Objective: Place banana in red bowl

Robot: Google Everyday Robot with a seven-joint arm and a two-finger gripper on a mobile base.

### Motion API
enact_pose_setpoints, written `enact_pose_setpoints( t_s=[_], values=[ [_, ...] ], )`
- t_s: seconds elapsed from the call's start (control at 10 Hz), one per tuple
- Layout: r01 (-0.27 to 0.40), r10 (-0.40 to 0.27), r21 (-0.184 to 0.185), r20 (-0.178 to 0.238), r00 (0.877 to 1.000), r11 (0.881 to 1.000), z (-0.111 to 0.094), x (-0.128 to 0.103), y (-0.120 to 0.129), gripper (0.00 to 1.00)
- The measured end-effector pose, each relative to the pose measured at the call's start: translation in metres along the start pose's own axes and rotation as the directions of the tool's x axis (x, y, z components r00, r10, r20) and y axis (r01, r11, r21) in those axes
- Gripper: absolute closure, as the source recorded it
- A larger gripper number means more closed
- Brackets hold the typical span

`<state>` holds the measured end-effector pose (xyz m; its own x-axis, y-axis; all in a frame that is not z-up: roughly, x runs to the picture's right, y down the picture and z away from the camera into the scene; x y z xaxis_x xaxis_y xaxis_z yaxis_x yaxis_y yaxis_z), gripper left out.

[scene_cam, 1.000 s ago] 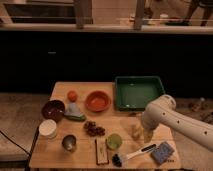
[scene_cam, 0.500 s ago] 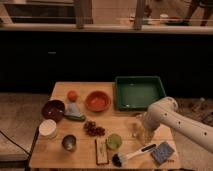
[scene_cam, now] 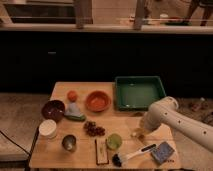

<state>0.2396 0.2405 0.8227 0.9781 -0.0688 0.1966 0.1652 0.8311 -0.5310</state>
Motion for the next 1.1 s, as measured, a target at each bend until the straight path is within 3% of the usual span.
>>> enact_pose_setpoints(
  t_s=[0.1, 0.3, 0.9, 1.1],
  values=[
    [-0.004, 0.004, -0.004, 0.005, 1.0, 1.0, 0.002, 0.002, 0.001, 0.88],
    [-0.002, 0.002, -0.009, 0.015, 1.0, 1.0, 0.006, 0.002, 0.001, 1.0],
    [0.003, -0.002, -0.009, 0.014, 1.0, 1.0, 0.003, 0.003, 0.003, 1.0],
    [0.009, -0.009, 0.022, 0.016, 1.0, 1.0, -0.017, -0.003, -0.004, 1.0]
  ],
)
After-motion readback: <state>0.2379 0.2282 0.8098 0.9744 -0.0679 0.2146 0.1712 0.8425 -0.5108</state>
